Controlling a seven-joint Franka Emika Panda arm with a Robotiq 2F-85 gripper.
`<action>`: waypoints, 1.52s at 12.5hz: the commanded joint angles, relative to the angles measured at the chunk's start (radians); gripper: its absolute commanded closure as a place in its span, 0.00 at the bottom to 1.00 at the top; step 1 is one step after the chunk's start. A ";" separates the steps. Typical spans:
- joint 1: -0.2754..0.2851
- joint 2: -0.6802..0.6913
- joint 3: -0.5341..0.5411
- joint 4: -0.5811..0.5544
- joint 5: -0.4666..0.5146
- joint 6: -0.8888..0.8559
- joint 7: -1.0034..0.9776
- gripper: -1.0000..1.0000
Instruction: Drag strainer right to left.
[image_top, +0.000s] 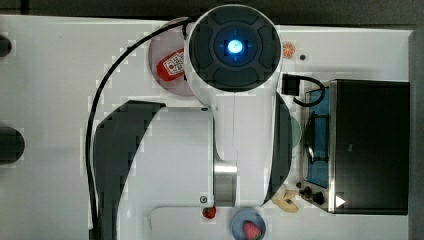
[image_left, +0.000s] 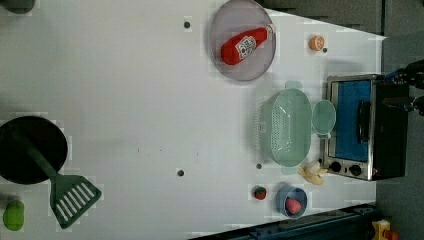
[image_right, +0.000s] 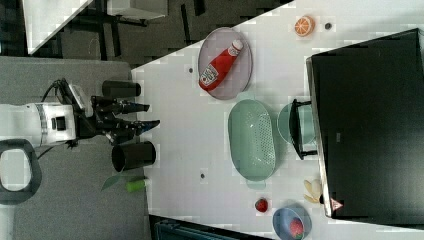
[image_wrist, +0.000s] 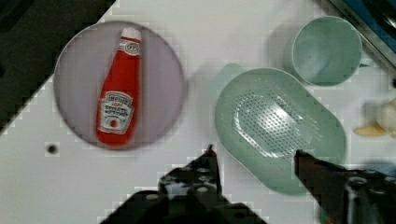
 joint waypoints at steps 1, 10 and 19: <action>-0.035 -0.515 -0.051 -0.322 -0.011 -0.189 0.004 0.21; -0.032 -0.342 -0.038 -0.516 -0.011 0.024 0.182 0.00; -0.027 0.089 -0.014 -0.651 -0.009 0.669 0.407 0.00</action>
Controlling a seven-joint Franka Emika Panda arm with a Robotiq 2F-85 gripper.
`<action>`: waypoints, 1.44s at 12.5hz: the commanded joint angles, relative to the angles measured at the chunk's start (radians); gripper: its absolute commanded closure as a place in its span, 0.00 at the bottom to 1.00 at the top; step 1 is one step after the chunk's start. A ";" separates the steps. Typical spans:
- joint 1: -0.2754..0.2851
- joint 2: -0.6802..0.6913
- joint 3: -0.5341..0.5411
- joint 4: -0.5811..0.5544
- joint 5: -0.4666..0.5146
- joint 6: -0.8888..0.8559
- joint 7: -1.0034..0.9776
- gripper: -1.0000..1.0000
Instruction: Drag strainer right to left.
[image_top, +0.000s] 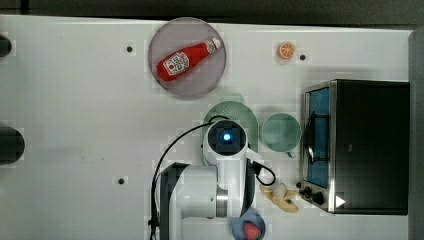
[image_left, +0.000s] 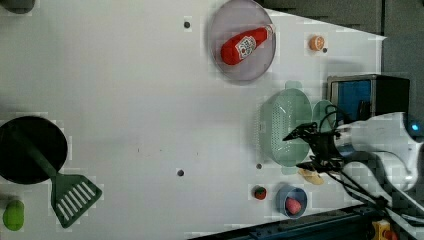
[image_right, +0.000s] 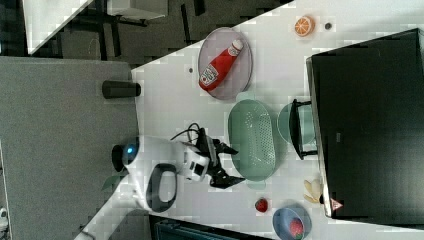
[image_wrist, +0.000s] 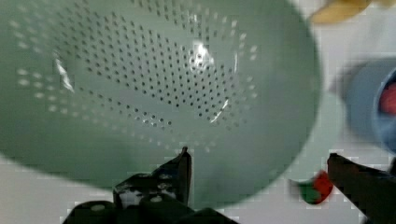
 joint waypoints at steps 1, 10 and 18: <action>-0.012 0.012 0.003 0.033 0.001 0.168 0.147 0.00; 0.038 0.277 0.069 0.016 0.002 0.483 0.411 0.00; 0.123 0.294 0.104 0.034 0.006 0.474 0.530 0.00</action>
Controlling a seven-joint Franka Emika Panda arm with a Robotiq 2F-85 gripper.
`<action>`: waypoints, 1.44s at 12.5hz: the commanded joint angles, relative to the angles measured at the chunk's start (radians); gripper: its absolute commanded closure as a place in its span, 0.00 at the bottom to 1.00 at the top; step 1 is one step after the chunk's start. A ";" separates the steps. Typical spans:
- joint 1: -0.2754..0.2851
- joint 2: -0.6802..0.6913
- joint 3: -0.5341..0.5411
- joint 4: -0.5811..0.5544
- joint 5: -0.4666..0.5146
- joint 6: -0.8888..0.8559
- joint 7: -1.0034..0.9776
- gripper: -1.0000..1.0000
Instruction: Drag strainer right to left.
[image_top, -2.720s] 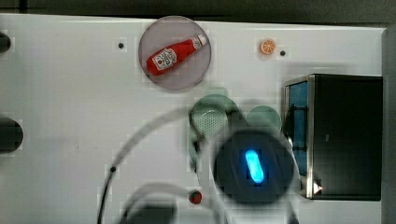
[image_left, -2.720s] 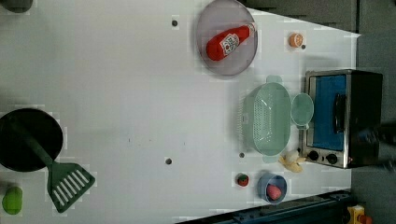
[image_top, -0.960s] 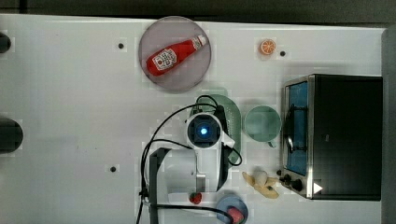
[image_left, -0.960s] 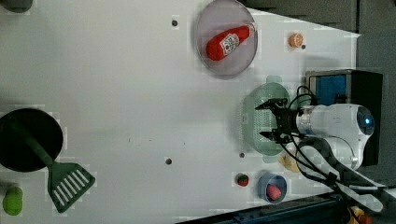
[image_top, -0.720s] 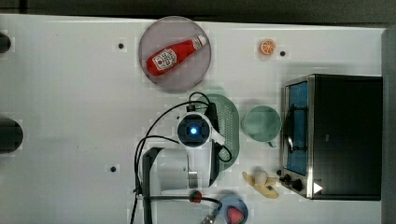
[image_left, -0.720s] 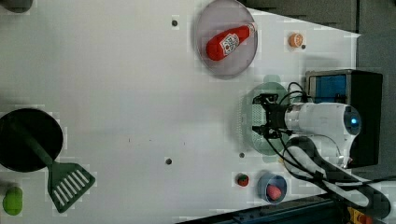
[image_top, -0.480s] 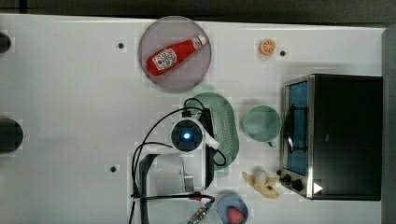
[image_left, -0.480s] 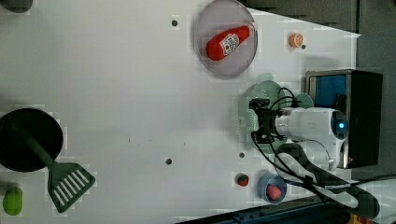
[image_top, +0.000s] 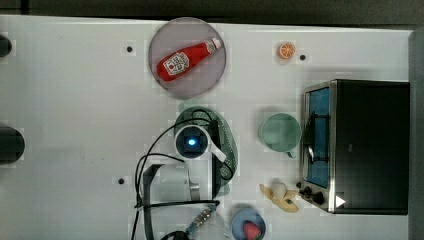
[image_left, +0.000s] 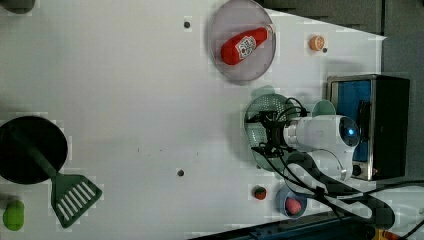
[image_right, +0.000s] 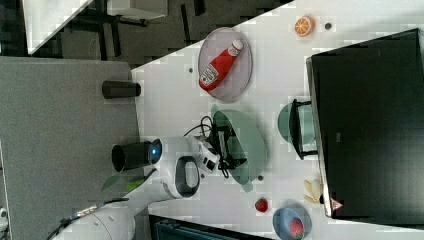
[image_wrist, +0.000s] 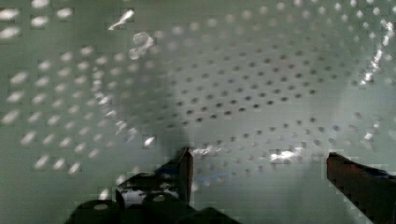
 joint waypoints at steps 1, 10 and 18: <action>0.080 -0.020 0.025 0.005 0.005 0.018 0.169 0.00; 0.221 0.051 0.109 0.144 0.006 -0.060 0.413 0.00; 0.357 0.136 0.114 0.310 0.043 -0.123 0.522 0.00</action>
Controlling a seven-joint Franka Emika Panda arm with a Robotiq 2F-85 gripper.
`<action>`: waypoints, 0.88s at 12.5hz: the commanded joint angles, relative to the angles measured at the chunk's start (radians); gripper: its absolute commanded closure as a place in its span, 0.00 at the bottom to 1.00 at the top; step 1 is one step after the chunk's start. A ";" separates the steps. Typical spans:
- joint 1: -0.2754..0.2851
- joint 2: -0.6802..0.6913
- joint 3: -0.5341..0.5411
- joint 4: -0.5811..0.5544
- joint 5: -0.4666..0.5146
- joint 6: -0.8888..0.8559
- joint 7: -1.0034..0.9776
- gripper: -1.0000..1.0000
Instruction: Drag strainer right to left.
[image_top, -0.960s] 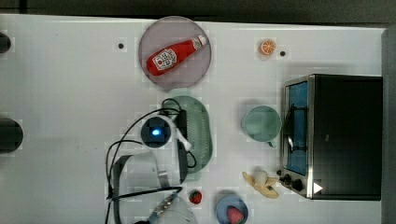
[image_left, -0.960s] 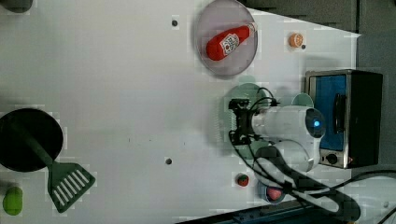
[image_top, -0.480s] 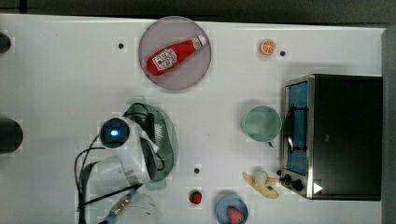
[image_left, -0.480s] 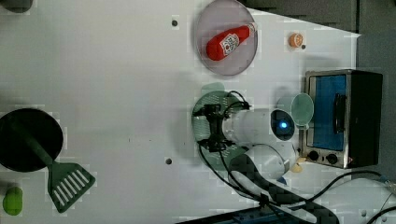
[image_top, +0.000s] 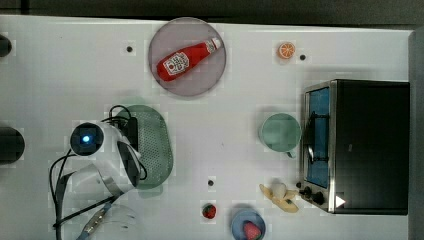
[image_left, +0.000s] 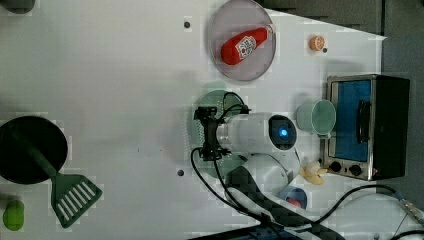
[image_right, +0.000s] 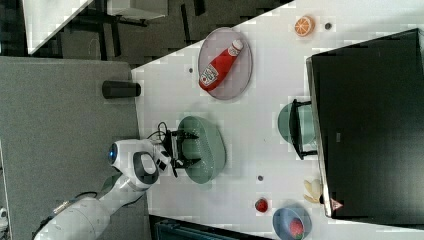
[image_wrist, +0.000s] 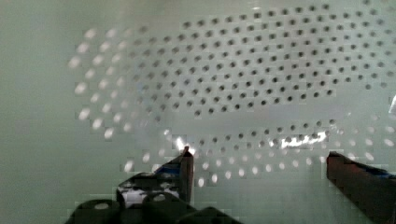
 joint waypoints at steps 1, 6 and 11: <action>0.058 0.035 0.007 0.073 0.029 -0.010 0.096 0.00; 0.117 0.089 0.007 0.161 0.092 -0.010 0.101 0.00; 0.157 0.128 0.007 0.226 0.116 -0.008 0.104 0.00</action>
